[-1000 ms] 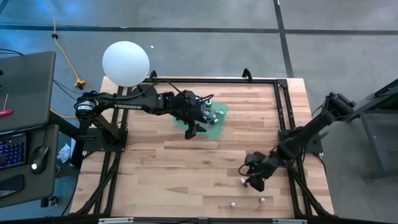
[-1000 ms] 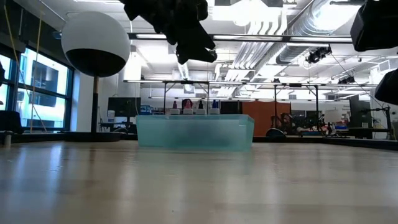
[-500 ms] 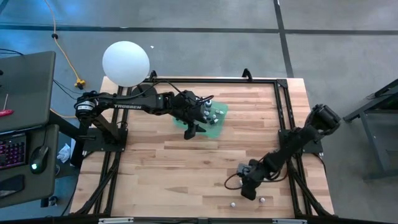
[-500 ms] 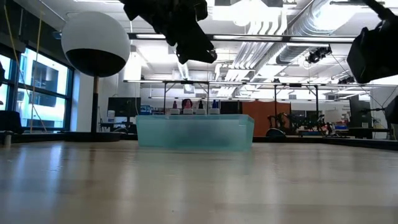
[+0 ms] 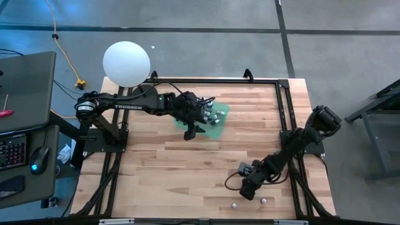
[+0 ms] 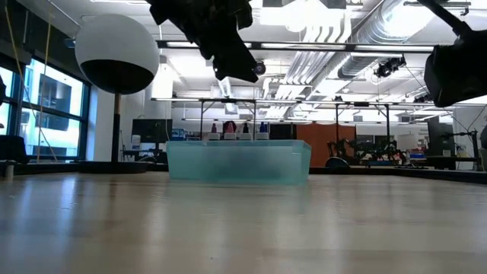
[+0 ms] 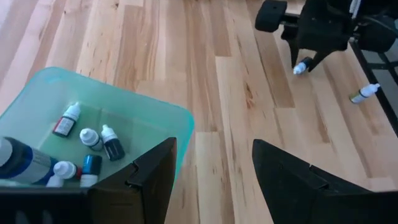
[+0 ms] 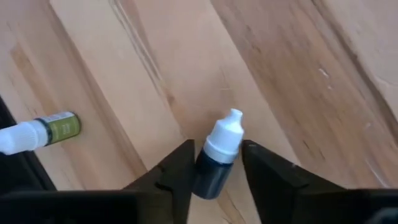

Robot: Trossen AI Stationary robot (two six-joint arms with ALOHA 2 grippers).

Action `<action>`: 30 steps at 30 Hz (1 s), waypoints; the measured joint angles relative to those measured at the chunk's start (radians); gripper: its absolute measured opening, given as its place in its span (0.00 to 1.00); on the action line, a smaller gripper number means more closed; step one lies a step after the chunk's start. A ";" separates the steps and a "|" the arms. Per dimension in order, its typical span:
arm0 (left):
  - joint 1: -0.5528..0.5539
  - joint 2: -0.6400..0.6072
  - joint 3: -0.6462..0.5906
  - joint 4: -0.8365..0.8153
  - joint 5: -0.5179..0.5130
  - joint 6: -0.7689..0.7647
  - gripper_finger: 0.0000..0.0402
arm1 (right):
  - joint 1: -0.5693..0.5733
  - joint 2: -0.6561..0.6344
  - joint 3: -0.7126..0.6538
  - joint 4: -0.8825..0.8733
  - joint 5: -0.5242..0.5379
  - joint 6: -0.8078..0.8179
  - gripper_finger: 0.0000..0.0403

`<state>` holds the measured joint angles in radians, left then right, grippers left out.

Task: Pick & Place food coloring
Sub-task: Put the black food coloring bottle into the bin

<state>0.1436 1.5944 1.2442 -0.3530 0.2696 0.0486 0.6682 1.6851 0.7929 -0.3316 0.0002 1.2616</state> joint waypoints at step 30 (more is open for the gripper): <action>0.000 -0.464 0.000 -0.425 -0.208 -0.038 0.52 | -0.745 -0.069 -0.002 0.705 0.458 -1.057 0.19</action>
<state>0.1436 1.1305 1.2442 -0.7776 0.0619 0.0106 -0.0764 1.6165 0.7904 0.3734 0.4584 0.2048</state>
